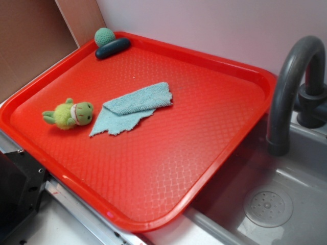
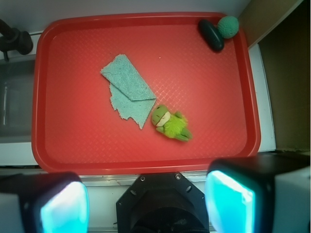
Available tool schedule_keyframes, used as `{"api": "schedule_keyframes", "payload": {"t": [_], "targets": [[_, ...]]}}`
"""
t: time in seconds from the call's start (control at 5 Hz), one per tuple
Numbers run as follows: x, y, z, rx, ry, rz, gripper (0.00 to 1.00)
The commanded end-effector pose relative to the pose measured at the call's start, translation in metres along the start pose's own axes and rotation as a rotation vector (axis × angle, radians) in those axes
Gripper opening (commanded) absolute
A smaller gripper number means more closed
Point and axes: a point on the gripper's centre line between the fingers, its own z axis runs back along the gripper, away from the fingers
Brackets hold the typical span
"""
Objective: Grab the green animal.
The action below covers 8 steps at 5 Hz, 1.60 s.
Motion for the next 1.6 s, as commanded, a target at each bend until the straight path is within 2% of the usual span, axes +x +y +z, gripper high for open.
{"api": "schedule_keyframes", "payload": {"t": [0.0,0.2,0.4,0.6,1.0,1.2,1.4], "targets": [[0.000,0.000,0.000,0.000,0.000,0.000,1.00],[0.006,0.017,-0.014,-0.027,-0.010,-0.188,1.00],[0.016,0.029,-0.031,-0.001,-0.033,-0.414,1.00],[0.022,0.039,-0.063,-0.032,-0.042,-0.662,1.00],[0.032,0.040,-0.133,0.045,0.104,-0.670,1.00],[0.031,0.035,-0.177,0.119,0.166,-0.684,1.00],[0.023,0.032,-0.213,0.128,0.228,-0.732,1.00]]}}
